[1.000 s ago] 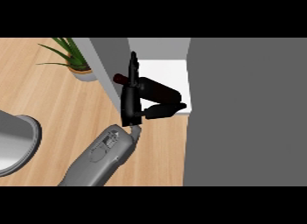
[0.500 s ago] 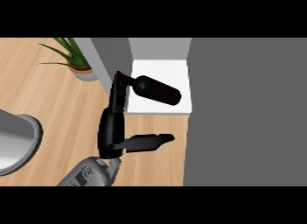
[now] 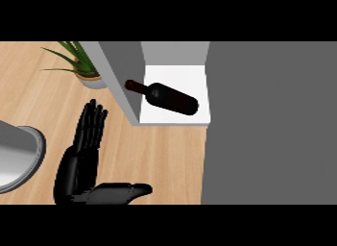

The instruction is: Pick up the wine, place it into the cabinet and close the cabinet

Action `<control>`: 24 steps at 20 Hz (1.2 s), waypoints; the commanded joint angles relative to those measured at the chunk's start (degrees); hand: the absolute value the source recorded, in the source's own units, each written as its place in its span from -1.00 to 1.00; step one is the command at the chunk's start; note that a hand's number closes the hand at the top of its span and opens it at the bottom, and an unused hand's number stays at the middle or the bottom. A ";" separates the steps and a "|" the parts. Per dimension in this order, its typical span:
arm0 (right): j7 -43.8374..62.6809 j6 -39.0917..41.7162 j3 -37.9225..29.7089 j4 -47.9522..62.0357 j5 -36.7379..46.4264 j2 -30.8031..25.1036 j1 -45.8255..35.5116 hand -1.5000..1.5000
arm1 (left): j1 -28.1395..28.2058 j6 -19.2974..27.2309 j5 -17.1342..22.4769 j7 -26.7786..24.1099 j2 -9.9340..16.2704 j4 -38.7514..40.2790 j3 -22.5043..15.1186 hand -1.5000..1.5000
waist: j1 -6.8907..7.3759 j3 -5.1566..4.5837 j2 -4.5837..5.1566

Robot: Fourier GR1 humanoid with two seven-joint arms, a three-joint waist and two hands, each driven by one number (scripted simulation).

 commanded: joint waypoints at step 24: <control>10.65 6.80 11.45 -8.54 -6.59 -6.27 -6.11 1.00 | 20.93 -28.60 12.82 -9.24 13.92 -8.23 18.47 1.00 | 0.54 -0.05 0.23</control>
